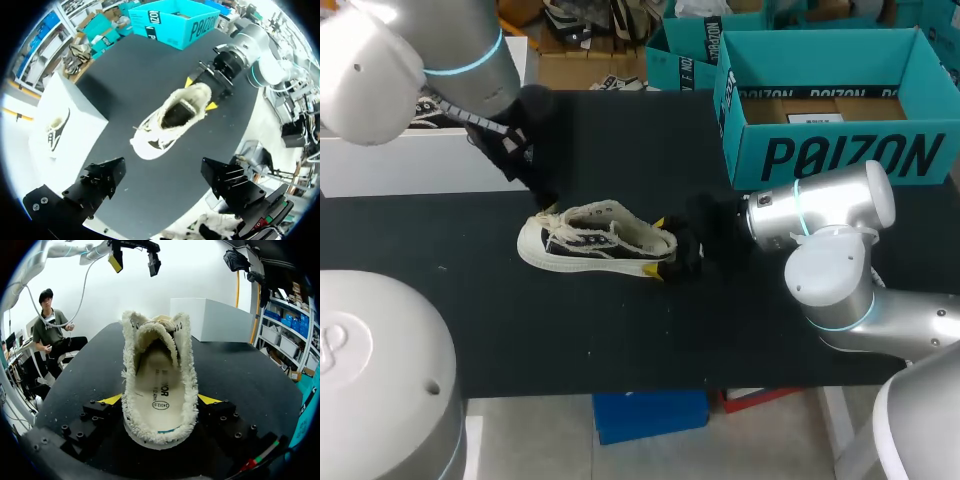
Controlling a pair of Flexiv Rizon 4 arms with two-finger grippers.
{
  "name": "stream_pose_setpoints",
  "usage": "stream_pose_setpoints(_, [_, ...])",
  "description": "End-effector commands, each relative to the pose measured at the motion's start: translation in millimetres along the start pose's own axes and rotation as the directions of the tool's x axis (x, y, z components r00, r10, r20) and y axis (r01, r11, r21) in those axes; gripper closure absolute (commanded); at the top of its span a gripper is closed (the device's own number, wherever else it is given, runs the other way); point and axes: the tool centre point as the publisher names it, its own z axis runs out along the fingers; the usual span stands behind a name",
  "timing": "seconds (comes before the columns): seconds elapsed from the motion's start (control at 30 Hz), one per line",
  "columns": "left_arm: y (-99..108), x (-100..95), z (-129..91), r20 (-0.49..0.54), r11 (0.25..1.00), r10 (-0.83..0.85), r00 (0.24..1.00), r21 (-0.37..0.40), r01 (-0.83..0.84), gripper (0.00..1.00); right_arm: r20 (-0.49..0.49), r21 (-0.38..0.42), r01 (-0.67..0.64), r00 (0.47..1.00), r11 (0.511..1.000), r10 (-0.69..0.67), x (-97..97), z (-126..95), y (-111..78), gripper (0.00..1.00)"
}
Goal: Take the shoe out of the shoebox, open the shoe tongue, remove and reinsert the insole, then place the shoe into the shoebox
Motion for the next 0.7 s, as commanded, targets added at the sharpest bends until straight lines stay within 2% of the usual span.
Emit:
stream_pose_setpoints(0.03, [-19.4, 7.4, 10.6, 0.158, 0.925, -0.296, 0.942, -0.197, 0.324, 0.00, 0.000, 0.002, -0.001, 1.000, 1.000, 0.001, -0.6, 4.1, -0.4, 1.00])
stream_pose_setpoints(0.1, [-20.5, 8.1, 13.8, 0.168, 0.893, -0.360, 0.918, -0.224, 0.391, 0.00, 0.000, 0.002, -0.001, 1.000, 1.000, 0.001, -0.6, 4.1, -0.4, 1.00])
stream_pose_setpoints(0.2, [-23.4, 7.0, 17.6, 0.163, 0.850, -0.452, 0.877, -0.221, 0.479, 0.00, 0.000, 0.002, -0.001, 1.000, 1.000, 0.001, -0.6, 4.1, -0.4, 1.00])
stream_pose_setpoints(0.23, [-25.2, 8.2, 17.2, 0.118, 0.856, -0.458, 0.881, -0.208, 0.473, 0.00, 0.000, 0.002, -0.001, 1.000, 1.000, 0.001, -0.6, 4.1, -0.4, 1.00])
stream_pose_setpoints(0.63, [-25.2, 8.2, 17.2, 0.118, 0.856, -0.458, 0.881, -0.208, 0.473, 0.00, 0.000, 0.002, -0.001, 1.000, 1.000, 0.001, -0.6, 4.1, -0.4, 1.00])
stream_pose_setpoints(0.7, [-23.9, 7.2, 19.4, 0.150, 0.835, -0.504, 0.851, -0.167, 0.524, 0.00, 0.000, 0.002, -0.001, 1.000, 1.000, 0.001, -0.6, 4.1, -0.4, 1.00])
